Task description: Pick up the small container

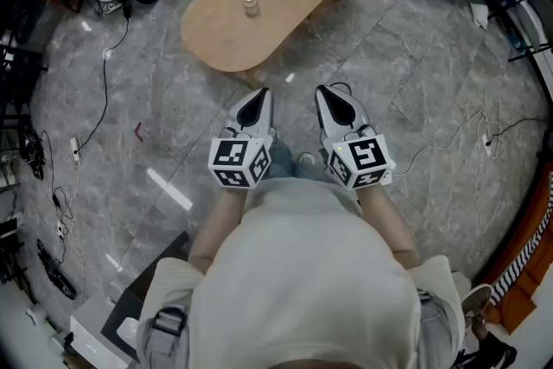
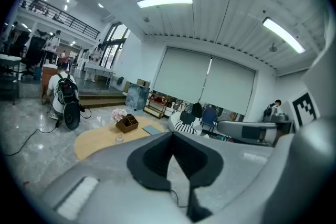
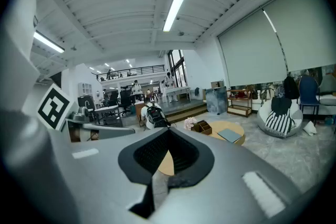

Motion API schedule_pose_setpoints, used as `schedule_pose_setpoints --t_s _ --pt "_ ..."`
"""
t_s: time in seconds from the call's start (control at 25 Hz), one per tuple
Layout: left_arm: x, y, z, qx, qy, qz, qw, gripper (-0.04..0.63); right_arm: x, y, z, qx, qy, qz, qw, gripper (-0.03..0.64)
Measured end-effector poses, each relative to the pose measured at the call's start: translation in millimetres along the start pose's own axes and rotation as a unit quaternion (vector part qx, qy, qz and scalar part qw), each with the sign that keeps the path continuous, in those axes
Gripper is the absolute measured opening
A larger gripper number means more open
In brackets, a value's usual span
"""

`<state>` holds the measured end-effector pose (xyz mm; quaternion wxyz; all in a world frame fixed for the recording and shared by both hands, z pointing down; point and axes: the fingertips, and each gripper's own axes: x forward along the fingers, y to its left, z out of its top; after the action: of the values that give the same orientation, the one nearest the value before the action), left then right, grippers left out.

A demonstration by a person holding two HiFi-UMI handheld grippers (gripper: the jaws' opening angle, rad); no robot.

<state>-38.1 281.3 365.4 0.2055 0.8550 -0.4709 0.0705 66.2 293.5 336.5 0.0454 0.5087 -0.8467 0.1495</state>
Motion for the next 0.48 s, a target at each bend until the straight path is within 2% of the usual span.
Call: schedule_pose_setpoints --t_s 0.24,0.48 --pt "-25.2 -5.9 -14.0 -0.004 -0.007 -0.001 1.0 0.002 -20.9 13.7 -12.4 -0.009 0.004 -0.005 1.0 -0.003" --pt "-17.2 -0.3 -9.2 -0.018 -0.013 -0.006 0.9997 0.002 -12.1 18.5 -3.9 -0.019 -0.001 0.009 1.0 -0.003"
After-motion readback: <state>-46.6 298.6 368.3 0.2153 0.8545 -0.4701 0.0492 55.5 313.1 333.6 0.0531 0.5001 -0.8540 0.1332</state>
